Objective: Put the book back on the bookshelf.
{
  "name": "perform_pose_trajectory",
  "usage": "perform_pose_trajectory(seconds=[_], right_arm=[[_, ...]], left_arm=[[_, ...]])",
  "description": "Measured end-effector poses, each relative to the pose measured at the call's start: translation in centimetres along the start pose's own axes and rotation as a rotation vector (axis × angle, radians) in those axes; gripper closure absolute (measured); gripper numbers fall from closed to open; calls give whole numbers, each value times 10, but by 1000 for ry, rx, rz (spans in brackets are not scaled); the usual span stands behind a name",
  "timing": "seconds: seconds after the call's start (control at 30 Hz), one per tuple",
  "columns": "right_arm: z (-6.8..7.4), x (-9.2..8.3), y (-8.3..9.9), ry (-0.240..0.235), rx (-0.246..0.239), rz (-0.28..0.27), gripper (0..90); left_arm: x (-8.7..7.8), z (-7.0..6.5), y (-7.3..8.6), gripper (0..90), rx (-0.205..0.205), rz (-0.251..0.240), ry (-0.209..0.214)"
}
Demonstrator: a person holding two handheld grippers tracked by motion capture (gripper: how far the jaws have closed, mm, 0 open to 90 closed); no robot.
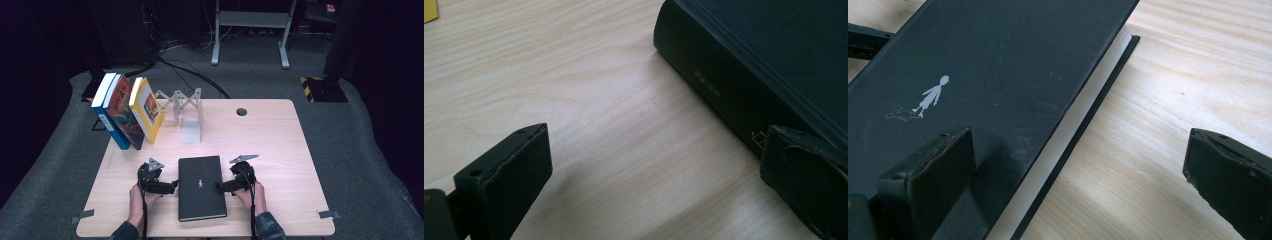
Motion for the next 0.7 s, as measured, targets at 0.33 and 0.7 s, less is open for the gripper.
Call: perform_pose_trajectory(seconds=[0.33, 0.7], right_arm=[[-11, -9, 2, 20, 33, 18, 0], [-26, -17, 3, 47, 11, 10, 0]], left_arm=[[11, -9, -11, 3, 3, 4, 15], [24, -19, -23, 3, -10, 2, 23]])
Point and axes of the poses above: each handheld gripper's, and its own axes: x roughly forward along the jaws, y roughly out of its underside, z roughly to its left, the point moved 2 cm from there along x, roughly forward along the jaws, and after that the axes turned 3 degrees about x, right-handed, at the moved point
